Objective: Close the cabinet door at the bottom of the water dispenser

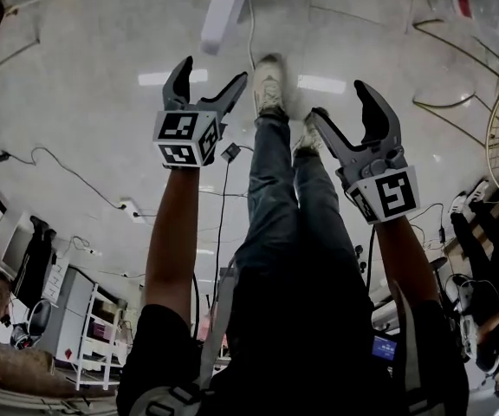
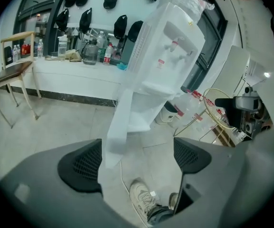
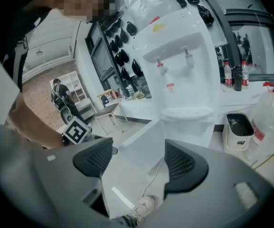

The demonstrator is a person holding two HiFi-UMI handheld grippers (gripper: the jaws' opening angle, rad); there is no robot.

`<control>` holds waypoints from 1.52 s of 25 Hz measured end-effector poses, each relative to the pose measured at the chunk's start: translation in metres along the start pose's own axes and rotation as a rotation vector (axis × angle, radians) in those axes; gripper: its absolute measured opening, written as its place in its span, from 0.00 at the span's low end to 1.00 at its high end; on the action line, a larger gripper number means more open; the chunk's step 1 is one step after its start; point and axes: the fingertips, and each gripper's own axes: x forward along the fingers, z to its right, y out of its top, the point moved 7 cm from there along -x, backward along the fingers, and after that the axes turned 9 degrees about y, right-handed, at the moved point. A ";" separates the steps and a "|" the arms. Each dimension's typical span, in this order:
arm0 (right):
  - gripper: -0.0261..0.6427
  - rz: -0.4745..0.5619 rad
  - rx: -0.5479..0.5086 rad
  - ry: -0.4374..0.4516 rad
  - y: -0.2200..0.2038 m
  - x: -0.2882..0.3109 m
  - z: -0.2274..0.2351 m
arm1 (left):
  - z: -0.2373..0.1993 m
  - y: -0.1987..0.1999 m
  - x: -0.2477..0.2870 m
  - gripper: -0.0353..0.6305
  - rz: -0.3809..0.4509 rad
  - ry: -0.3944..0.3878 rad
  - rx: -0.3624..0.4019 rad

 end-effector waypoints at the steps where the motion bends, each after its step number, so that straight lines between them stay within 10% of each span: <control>1: 0.55 -0.007 0.004 0.001 -0.002 0.000 0.001 | -0.001 -0.001 0.005 0.76 -0.007 0.001 -0.007; 38: 0.50 0.040 0.095 -0.075 -0.012 -0.030 0.022 | 0.051 -0.006 0.053 0.76 -0.080 -0.082 -0.065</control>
